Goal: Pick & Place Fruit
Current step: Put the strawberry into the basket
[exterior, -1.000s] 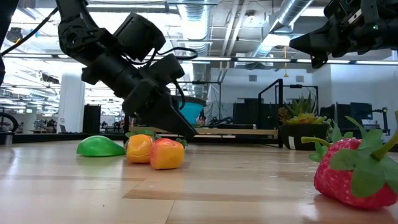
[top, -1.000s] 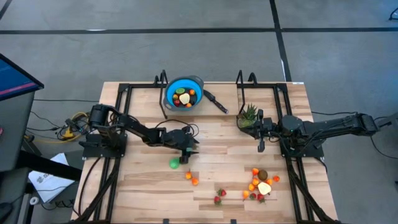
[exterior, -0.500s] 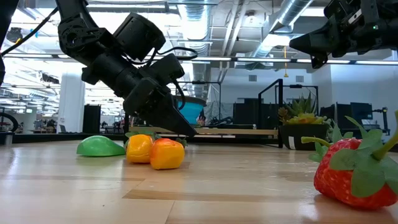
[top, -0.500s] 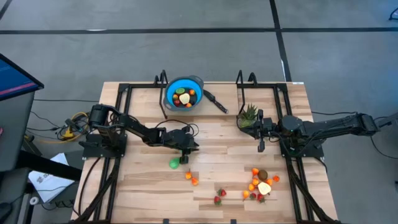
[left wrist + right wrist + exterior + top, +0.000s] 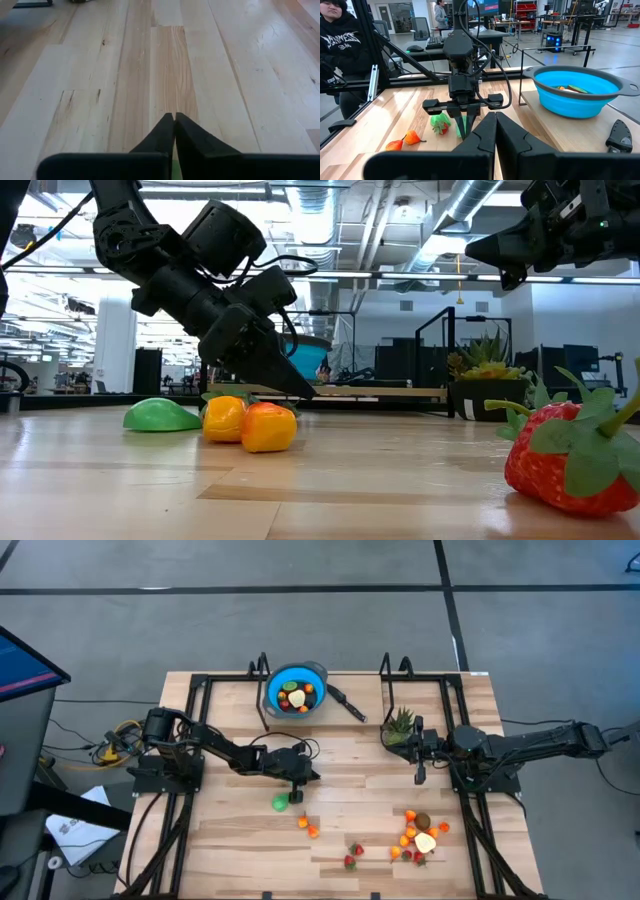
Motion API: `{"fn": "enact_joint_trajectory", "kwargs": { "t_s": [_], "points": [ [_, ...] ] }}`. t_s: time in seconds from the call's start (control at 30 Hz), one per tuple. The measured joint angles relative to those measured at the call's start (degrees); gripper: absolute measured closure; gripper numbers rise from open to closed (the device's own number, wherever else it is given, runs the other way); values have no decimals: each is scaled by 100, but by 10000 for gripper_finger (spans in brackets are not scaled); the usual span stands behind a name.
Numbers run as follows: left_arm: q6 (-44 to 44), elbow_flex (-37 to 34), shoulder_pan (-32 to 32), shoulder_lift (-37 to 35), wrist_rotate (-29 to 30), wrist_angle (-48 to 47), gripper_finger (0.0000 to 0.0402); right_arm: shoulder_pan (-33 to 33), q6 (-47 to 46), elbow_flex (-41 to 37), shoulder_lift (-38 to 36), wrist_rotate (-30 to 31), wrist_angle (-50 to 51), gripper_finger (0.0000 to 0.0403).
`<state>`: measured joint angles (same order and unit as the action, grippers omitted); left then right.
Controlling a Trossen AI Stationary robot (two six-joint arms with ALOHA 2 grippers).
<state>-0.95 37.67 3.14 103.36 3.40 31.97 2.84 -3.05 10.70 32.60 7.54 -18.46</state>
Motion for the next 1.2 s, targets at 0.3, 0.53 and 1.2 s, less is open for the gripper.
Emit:
{"fn": "enact_joint_trajectory", "kwargs": {
  "t_s": [0.3,0.53,1.2],
  "points": [
    [142,-4,0,-316,-22,-7,400,0,0,0,0,-1,0,401],
    [131,-4,0,-1261,-16,5,400,0,0,0,0,-1,2,401],
    [-337,-4,-1330,-3291,555,32,401,1,2,0,0,-1,22,401]
  ]
}}
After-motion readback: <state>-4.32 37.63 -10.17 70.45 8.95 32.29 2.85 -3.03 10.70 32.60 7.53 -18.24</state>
